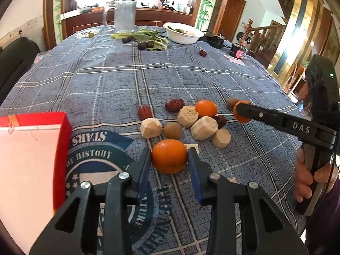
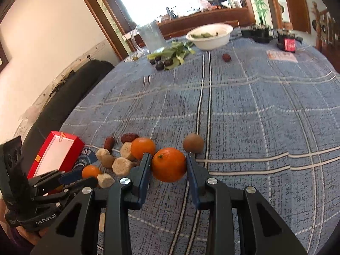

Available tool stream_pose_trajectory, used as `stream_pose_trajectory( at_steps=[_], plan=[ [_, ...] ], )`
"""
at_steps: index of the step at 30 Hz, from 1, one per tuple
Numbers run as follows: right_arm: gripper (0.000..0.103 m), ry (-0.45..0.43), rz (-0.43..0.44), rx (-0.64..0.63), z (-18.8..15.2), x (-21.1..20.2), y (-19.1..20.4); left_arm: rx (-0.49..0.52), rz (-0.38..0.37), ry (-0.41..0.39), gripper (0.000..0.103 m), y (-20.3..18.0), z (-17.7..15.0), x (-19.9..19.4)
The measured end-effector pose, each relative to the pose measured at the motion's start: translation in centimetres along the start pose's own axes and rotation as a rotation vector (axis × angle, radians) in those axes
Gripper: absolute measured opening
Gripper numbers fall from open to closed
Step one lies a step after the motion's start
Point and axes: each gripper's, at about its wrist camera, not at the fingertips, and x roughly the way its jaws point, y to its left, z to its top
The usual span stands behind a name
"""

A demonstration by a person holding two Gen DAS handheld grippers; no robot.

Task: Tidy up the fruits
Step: 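Carry the orange into the red box and open the left gripper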

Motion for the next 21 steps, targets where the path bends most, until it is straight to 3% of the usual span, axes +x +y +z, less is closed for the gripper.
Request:
stream_pose_trajectory(
  at_steps=[8,13,21],
  plan=[
    [0.032,-0.047,-0.038,-0.019,0.2,-0.4,0.2,0.015,0.005,-0.046,0.037,-0.4,-0.7,-2.2],
    [0.032,-0.073,-0.069,-0.031,0.1,-0.7,0.1,-0.023,0.025,-0.123,0.037,0.3,-1.4,-5.8],
    [0.033,-0.107,-0.155,-0.043,0.0,-0.9,0.4,-0.155,0.192,-0.269,0.037,4.7,-4.4,-12.0]
  ],
)
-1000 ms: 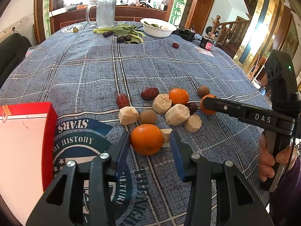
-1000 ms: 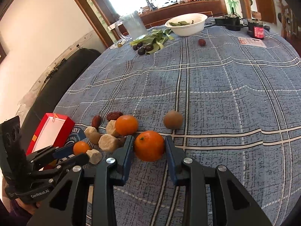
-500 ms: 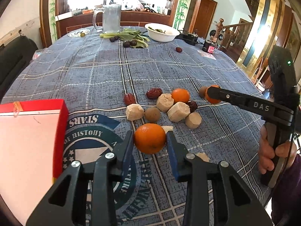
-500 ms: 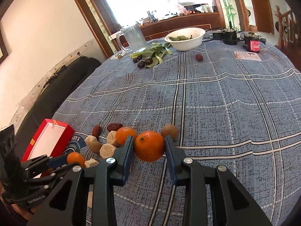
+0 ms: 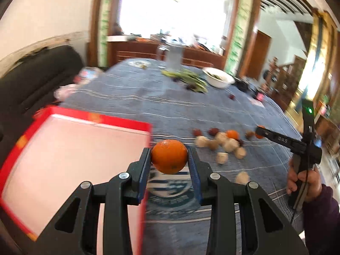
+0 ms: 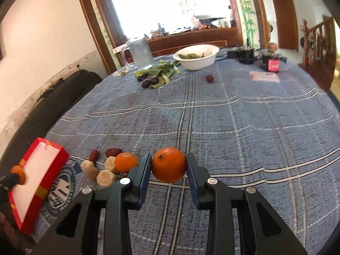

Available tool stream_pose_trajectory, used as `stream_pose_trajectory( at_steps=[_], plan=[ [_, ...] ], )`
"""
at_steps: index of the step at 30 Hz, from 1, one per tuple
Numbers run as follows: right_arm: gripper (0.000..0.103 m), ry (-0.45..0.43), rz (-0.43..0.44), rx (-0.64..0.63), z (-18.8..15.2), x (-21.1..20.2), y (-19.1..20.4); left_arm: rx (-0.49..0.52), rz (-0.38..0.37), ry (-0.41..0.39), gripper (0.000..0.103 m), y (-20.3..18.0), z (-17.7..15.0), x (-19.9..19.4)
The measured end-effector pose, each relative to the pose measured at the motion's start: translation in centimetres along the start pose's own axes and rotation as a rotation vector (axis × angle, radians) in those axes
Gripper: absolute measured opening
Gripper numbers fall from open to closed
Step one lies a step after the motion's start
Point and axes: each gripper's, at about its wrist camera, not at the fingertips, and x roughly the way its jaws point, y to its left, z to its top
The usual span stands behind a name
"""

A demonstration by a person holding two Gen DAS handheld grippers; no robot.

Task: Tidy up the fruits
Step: 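Carry the orange into the red box and open the left gripper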

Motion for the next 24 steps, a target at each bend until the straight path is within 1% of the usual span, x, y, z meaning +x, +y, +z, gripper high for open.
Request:
stream_pose_trajectory(
  at_steps=[2,4,7,9,12,13,15,18,21,24],
  plan=[
    [0.033,-0.003,0.027,-0.013,0.0,-0.4,1.2,-0.029,0.027,-0.012,0.037,1.6,-0.2,-0.8],
    [0.032,-0.011,0.087,-0.047,-0.1,-1.1,3.7,-0.062,0.064,-0.014,0.037,3.2,-0.3,-1.3],
    [0.032,0.019,0.241,-0.118,-0.5,-1.2,9.8,-0.121,0.141,-0.015,0.037,5.9,-0.5,-1.6],
    [0.032,0.054,0.327,-0.160,-0.7,-0.7,13.4,-0.161,0.179,-0.007,0.037,7.5,-0.6,-1.5],
    [0.032,0.102,0.436,-0.224,-1.5,0.3,19.1,-0.202,0.268,0.014,0.037,9.7,-1.0,-1.2],
    [0.032,0.115,0.464,-0.249,-1.8,0.7,21.0,-0.216,0.283,0.018,0.037,10.3,-1.1,-1.1],
    [0.032,0.125,0.480,-0.299,-2.7,1.3,23.7,-0.237,0.307,0.030,0.037,11.4,-1.6,-0.9],
    [0.032,0.156,0.503,-0.347,-4.0,2.4,26.4,-0.236,0.341,0.065,0.037,12.5,-2.2,-0.2],
    [0.032,0.205,0.511,-0.370,-5.3,3.7,27.5,-0.233,0.354,0.089,0.038,13.0,-2.8,0.3],
    [0.035,0.239,0.478,-0.401,-6.0,4.6,27.7,-0.227,0.364,0.095,0.038,13.3,-2.8,0.8]
  ],
)
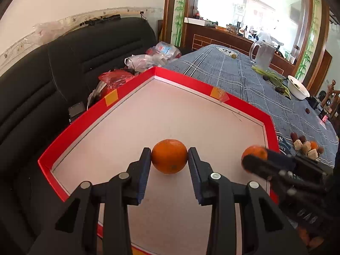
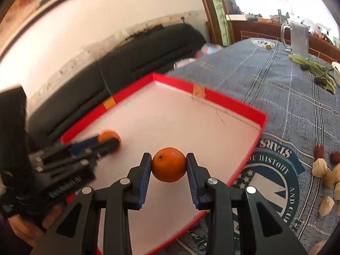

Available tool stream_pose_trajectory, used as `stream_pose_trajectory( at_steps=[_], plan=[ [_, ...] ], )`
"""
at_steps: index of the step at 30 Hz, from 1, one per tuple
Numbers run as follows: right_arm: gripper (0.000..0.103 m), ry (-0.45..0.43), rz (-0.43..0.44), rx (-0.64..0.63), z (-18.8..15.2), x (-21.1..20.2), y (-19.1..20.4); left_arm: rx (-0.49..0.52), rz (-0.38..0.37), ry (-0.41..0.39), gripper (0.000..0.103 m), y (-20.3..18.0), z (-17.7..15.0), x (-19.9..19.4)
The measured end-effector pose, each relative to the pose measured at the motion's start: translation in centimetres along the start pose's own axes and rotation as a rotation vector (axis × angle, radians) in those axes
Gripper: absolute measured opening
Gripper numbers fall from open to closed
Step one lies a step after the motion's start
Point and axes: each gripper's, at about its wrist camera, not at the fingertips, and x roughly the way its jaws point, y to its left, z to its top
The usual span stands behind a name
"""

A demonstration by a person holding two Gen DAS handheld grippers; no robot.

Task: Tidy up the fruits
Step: 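Carry the orange into the red box and open the left gripper, then grasp a pale chunk with the left gripper while the right grasps a brown kiwi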

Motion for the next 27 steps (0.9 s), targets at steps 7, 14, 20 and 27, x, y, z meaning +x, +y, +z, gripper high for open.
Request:
stream_pose_trajectory(
  at_steps=[7,14,20,27],
  plan=[
    [0.047,-0.083,0.067,0.040,-0.3,-2.8,-0.8,-0.026,0.067,0.000,0.069,-0.3,0.4,0.0],
    [0.053,-0.184,0.088,0.143,0.4,-6.5,-3.8,0.021,0.052,-0.028,0.078,-3.4,0.9,-2.0],
    [0.057,-0.277,-0.054,0.198,-0.4,-14.1,-10.8,0.173,-0.035,-0.065,0.088,-10.0,0.6,-4.2],
    [0.064,-0.239,-0.319,0.335,-1.2,-19.7,-22.5,0.371,-0.185,-0.011,0.088,-18.2,-1.8,-4.9]
  ],
)
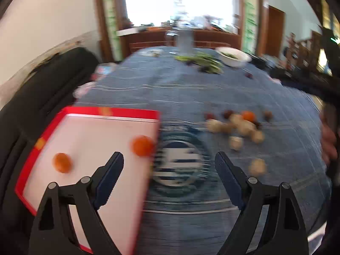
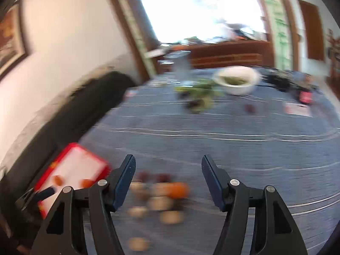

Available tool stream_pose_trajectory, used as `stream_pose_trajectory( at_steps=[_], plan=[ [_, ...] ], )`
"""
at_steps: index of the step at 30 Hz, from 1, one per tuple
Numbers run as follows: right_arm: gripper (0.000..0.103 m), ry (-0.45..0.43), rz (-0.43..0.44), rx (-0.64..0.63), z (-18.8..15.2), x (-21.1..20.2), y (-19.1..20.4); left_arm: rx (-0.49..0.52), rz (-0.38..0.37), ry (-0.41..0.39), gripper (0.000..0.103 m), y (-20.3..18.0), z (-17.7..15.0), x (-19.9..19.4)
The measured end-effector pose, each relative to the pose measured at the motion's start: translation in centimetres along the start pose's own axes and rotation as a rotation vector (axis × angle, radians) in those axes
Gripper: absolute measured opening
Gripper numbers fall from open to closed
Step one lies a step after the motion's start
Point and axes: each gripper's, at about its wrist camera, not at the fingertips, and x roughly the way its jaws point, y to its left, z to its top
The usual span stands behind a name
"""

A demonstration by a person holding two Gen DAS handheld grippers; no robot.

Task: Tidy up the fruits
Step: 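Grasp a pale chunk with the left gripper while the right grasps a brown kiwi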

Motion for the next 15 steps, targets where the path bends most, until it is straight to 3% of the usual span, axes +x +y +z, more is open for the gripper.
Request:
stream_pose_trajectory(
  at_steps=[2,5,8,15],
  plan=[
    [0.065,0.006,-0.019,0.066,-0.2,0.6,-2.4,0.053,-0.055,0.018,0.088,-2.3,0.1,0.3],
    [0.064,0.062,0.046,0.161,-1.3,2.3,-4.2,0.124,-0.115,0.048,0.088,-5.3,-0.2,0.7],
    [0.059,0.138,0.024,0.126,-1.6,3.8,-3.8,0.164,-0.144,0.065,0.088,-7.2,-0.4,1.6],
    [0.055,0.213,-0.044,0.065,-3.1,5.1,-3.8,0.177,-0.219,0.091,0.087,-9.7,-0.6,3.3]
  ],
)
